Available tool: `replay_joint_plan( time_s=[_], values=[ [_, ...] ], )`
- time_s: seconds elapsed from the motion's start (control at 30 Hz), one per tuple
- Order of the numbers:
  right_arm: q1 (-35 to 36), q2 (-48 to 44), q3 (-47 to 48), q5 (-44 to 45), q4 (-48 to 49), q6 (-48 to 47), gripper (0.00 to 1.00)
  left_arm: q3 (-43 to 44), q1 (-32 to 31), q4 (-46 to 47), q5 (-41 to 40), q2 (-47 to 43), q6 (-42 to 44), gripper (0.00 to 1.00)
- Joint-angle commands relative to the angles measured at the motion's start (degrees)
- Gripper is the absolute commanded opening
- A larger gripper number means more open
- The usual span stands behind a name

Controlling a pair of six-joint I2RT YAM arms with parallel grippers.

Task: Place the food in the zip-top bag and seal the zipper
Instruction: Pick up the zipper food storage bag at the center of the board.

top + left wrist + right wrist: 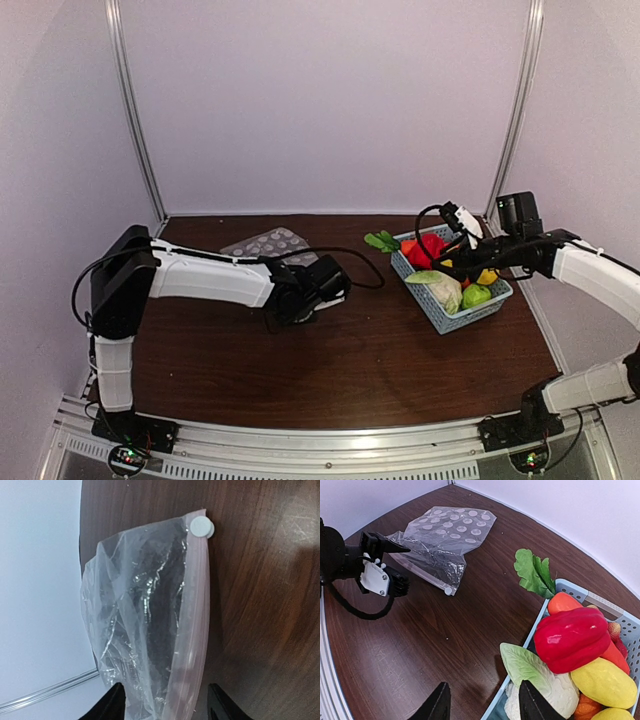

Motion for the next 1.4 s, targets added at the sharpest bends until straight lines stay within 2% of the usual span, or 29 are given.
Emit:
replay_joint_plan(
  time_s=[0.0,0.07,0.13,0.2,0.3,0.37,0.47,0.63,0.77,0.83,0.97,1.03,1.23,1.37],
  values=[
    [-0.26,-1.34,-1.01,-0.44,0.74,-0.46,0.47,1.48,0.83,1.11,-3.83,4.16,2.32,0.58],
    [-0.26,-1.49,-1.07,-0.55,0.64,-0.53,0.47,1.98,1.0,1.67,-4.48,5.34,2.68,0.58],
    [-0.36,-1.66,-1.1,-0.39,0.64,-0.68,0.47,1.73,1.2,4.27,-8.88,6.52,4.36,0.56],
    [-0.39,-1.64,-1.17,-0.31,0.64,-0.7,0.47,1.03,1.27,8.02,-13.77,7.82,7.35,0.5],
    [-0.4,-1.59,-1.45,-0.16,0.64,-0.74,0.47,1.06,1.93,10.91,-16.39,9.43,8.85,0.39],
    [-0.53,-1.31,-1.53,0.05,0.57,-0.77,0.47,1.5,2.54,11.35,-16.46,9.95,8.11,0.28],
    [-0.58,-0.87,-1.78,1.42,0.56,-1.63,0.47,2.23,3.06,11.87,-16.87,9.75,7.57,0.0],
    [-0.7,-0.99,-0.91,3.19,-0.55,-1.71,0.46,4.89,3.33,7.29,-13.26,5.65,3.31,0.0],
    [-0.61,-0.29,3.14,1.96,-2.76,-0.89,0.46,9.26,4.25,-1.69,-2.3,-1.5,-7.42,0.0],
    [-0.53,1.17,6.06,2.39,-3.09,1.17,0.47,10.34,4.89,-2.51,3.3,-5.74,-12.21,0.0],
    [-0.05,4.73,13.84,0.45,-2.44,7.41,0.52,10.26,6.06,2.75,14.95,-12.88,-24.77,0.0],
    [1.42,6.43,15.52,-0.4,2.0,13.39,0.54,9.97,6.1,6.86,16.2,-13.97,-30.38,0.0],
    [7.75,10.55,17.35,-6.33,16.33,31.89,0.59,14.71,6.06,9.18,19.07,-11.16,-43.24,0.0],
    [10.76,12.83,20.08,-7.59,20.27,36.07,0.63,13.18,6.07,13.19,21.34,-12.0,-49.85,0.0]
  ],
)
